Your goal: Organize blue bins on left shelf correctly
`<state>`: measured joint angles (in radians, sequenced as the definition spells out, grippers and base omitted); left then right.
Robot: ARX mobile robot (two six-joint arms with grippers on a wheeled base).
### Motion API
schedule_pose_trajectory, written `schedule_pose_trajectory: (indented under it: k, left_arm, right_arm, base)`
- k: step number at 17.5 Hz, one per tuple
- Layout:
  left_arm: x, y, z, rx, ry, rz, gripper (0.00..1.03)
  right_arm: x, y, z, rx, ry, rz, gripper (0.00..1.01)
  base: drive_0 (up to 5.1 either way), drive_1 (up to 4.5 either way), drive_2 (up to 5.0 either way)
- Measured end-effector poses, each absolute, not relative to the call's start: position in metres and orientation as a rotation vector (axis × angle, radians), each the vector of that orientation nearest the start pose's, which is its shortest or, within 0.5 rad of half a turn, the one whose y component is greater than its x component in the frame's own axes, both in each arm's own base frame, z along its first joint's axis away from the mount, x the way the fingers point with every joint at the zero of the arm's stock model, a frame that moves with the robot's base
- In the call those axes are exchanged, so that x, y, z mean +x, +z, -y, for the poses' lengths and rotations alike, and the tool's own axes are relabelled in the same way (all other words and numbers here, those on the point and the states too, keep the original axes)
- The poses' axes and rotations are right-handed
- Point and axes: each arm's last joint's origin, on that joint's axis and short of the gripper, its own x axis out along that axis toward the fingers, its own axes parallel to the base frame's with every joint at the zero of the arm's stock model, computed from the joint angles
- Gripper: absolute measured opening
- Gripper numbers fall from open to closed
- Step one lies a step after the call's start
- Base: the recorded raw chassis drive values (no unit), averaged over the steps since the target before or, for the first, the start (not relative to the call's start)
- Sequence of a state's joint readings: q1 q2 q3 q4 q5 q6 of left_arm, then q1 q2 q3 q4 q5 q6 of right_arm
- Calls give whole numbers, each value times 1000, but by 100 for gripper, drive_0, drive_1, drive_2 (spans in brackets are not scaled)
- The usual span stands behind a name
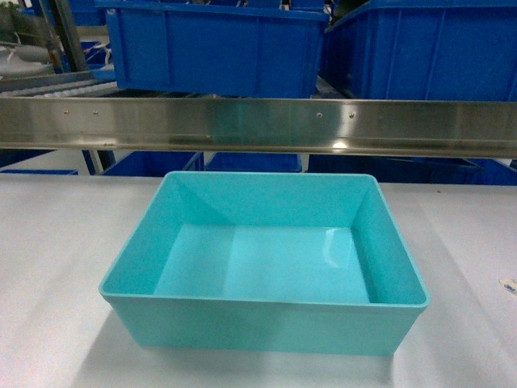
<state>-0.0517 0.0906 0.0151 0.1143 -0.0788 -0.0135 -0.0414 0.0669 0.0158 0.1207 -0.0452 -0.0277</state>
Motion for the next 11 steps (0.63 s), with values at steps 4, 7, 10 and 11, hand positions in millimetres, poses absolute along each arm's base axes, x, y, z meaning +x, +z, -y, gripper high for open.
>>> schedule_pose_trajectory:
  k: [4,7,10,11]
  left_arm:
    - [152,180,3,14,115,-35,98]
    - [219,165,15,116,140,-225,98]
    - [225,164,15,111,150,-194,98]
    - [228,164,14,111,155,-196,98]
  right_arm:
    - [140,193,2,-103,-19,46,98]
    - [197,199,-26,-226,15,-115,98]
    - [197,199,-26,-229,16,-114,98]
    - [198,199,-28,-232,18,-108,98]
  base:
    - [0,0,0]
    - [0,0,0]
    - [0,0,0]
    - [0,0,0]
